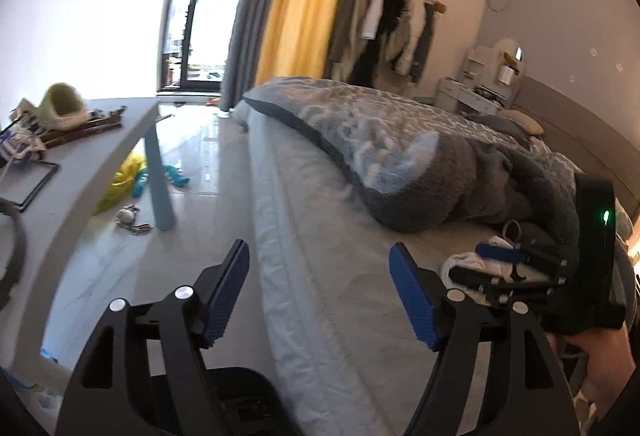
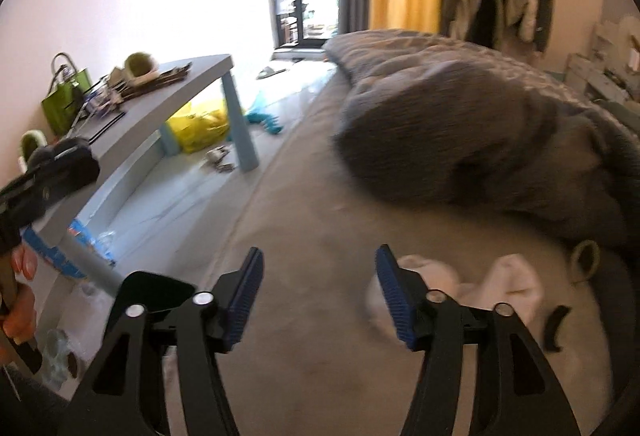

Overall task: Collect trash
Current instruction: 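Move both tools back over the bed toward the white rolled towels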

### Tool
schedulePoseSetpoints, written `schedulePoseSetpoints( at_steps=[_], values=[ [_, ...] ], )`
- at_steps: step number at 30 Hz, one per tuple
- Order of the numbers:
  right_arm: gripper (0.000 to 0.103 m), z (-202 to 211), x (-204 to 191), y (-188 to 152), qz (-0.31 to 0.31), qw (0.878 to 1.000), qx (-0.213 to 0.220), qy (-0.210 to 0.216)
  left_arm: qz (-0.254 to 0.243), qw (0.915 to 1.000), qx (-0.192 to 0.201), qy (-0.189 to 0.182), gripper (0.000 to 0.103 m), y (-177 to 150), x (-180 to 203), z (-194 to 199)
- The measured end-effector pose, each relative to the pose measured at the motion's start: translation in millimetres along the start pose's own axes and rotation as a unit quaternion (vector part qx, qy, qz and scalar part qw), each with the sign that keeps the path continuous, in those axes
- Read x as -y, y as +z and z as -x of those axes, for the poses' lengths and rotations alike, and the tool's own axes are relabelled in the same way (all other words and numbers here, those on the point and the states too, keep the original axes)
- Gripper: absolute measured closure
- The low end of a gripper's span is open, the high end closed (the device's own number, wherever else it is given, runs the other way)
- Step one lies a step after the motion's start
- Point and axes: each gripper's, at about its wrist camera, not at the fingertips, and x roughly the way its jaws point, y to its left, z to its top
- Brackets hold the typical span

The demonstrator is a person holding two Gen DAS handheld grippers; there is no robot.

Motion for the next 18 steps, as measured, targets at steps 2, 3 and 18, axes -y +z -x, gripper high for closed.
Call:
schedulePoseSetpoints(
  at_steps=[2, 3, 18],
  values=[
    [0.035, 3.5, 16.4, 0.0, -0.005, 1.000, 0.008, -0.014, -0.007, 0.9998, -0.007, -0.016, 0.024, -1.4, 12.6, -9.8],
    [0.034, 5.0, 24.7, -0.8, -0.007, 1.000, 0.011, -0.023, -0.011, 0.9996, -0.008, -0.025, 0.022, -2.4, 20.6, -15.0],
    [0.021, 1.4, 117.2, -30.3, -0.085, 0.995, 0.008, -0.058, -0.042, 0.9950, -0.054, -0.073, 0.008, -13.8, 84.9, -79.0]
  ],
)
